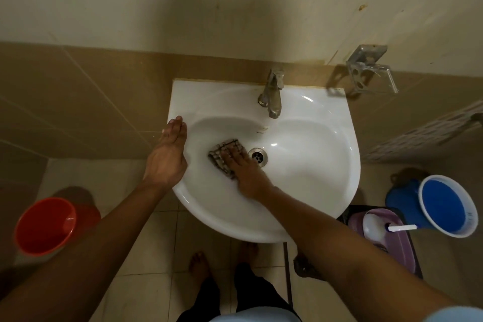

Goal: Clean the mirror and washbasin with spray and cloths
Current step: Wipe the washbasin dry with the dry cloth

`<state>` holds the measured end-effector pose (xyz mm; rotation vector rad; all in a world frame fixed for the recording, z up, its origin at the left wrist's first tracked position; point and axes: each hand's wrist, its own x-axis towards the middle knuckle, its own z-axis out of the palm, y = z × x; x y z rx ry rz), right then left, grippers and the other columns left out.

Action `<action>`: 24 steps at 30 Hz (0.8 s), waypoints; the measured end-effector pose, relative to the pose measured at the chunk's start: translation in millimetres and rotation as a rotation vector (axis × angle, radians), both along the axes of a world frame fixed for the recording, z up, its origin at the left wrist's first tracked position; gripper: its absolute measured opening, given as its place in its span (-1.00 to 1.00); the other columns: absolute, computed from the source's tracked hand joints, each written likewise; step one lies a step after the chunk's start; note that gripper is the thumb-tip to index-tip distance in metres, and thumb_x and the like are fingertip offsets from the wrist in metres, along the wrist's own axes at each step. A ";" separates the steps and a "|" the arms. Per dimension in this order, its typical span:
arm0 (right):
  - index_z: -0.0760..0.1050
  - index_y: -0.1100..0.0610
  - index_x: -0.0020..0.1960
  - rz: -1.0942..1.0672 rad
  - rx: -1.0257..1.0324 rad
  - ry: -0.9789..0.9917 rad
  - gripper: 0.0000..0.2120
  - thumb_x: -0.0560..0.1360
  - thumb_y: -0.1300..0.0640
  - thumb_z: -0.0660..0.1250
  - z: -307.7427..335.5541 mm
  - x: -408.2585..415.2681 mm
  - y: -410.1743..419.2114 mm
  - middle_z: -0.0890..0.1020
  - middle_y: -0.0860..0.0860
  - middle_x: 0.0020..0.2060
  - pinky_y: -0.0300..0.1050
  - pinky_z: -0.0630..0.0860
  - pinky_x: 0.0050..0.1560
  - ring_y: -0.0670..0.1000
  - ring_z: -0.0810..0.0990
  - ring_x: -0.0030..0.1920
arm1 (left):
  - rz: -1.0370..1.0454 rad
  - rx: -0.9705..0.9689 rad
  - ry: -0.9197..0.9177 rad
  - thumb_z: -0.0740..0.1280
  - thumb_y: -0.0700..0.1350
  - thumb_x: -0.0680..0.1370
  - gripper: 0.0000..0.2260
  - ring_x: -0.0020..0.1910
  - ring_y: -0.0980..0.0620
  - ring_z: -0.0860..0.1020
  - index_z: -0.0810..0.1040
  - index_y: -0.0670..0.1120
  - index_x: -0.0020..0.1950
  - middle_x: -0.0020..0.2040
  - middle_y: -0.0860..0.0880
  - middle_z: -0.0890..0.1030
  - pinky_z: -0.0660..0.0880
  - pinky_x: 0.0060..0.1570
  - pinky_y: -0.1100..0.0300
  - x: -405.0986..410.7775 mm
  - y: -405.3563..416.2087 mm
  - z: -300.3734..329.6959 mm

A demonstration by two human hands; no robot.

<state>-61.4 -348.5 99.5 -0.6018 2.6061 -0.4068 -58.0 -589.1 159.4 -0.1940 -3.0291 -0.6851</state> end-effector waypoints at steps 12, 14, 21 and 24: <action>-0.20 0.00 0.61 -0.274 0.467 -0.038 -0.33 0.61 0.08 0.08 19.9 23.9 67.7 -0.14 0.08 0.61 0.26 0.05 0.50 0.30 -0.12 0.57 | 0.006 -0.041 -0.025 0.16 -0.44 0.45 -0.35 0.57 -0.12 0.02 0.11 -0.26 0.55 0.58 -0.19 0.08 0.16 0.49 -0.03 4.9 1.5 4.2; -0.16 0.02 0.61 -0.293 0.535 -0.098 -0.34 0.61 0.06 0.08 31.8 34.0 60.7 -0.09 0.10 0.61 0.29 0.14 0.46 0.33 -0.06 0.55 | 0.012 -0.050 -0.023 0.15 -0.44 0.46 -0.34 0.57 -0.10 0.00 0.09 -0.26 0.55 0.58 -0.18 0.06 0.03 0.52 0.05 5.1 2.1 4.5; 0.29 0.16 0.45 -0.307 0.261 -0.120 -0.49 0.51 0.13 0.19 72.6 71.2 -10.3 0.50 0.17 0.30 0.04 0.49 0.13 0.22 0.51 0.24 | -0.002 -0.132 -0.024 0.13 -0.40 0.49 -0.36 0.58 -0.12 -0.03 0.02 -0.27 0.56 0.59 -0.20 0.01 -0.12 0.51 0.09 1.5 5.3 4.4; 0.40 0.17 0.36 -0.246 0.074 -0.095 -0.61 0.54 0.20 0.17 95.6 79.4 -42.6 0.58 0.14 0.18 0.03 0.51 0.08 0.23 0.56 0.17 | -0.007 -0.139 -0.020 0.13 -0.39 0.49 -0.37 0.58 -0.14 -0.02 0.04 -0.28 0.55 0.58 -0.21 0.02 -0.10 0.52 0.05 1.3 5.7 4.4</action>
